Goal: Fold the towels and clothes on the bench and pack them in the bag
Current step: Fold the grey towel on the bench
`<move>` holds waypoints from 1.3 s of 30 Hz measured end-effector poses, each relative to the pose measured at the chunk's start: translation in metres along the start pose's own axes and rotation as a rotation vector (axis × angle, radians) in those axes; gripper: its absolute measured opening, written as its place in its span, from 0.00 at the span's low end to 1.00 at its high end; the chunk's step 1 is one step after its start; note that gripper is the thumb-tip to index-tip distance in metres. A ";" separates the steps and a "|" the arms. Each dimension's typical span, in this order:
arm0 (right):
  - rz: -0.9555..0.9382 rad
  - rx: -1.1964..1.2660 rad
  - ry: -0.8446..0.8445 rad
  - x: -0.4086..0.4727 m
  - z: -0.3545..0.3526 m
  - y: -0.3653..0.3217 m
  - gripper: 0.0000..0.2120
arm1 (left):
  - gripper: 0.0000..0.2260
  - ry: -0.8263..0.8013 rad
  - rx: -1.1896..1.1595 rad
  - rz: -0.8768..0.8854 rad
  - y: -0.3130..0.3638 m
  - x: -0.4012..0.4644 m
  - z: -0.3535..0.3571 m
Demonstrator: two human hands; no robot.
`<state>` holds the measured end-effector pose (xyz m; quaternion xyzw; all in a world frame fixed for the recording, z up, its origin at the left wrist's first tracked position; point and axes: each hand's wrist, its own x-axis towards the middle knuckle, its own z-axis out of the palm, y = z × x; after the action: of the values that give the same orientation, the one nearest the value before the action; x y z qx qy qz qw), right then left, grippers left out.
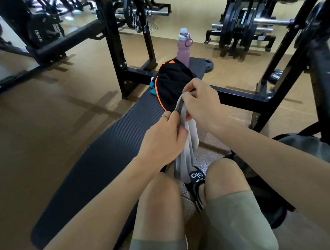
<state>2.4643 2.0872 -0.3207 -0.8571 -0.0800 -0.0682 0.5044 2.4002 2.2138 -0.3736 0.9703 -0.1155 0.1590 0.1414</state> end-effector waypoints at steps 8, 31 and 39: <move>-0.054 0.072 0.063 0.011 -0.006 -0.012 0.07 | 0.15 -0.074 0.179 -0.065 0.008 0.001 -0.001; 0.320 -0.479 -0.126 0.052 -0.055 0.081 0.17 | 0.07 0.026 -0.051 -0.009 -0.056 0.002 -0.080; -0.265 0.230 -0.541 -0.009 0.006 0.004 0.20 | 0.04 0.041 -0.295 0.048 -0.045 0.012 -0.086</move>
<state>2.4563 2.0900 -0.3285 -0.7636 -0.3294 0.1066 0.5450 2.3999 2.2804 -0.3023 0.9324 -0.1579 0.1634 0.2812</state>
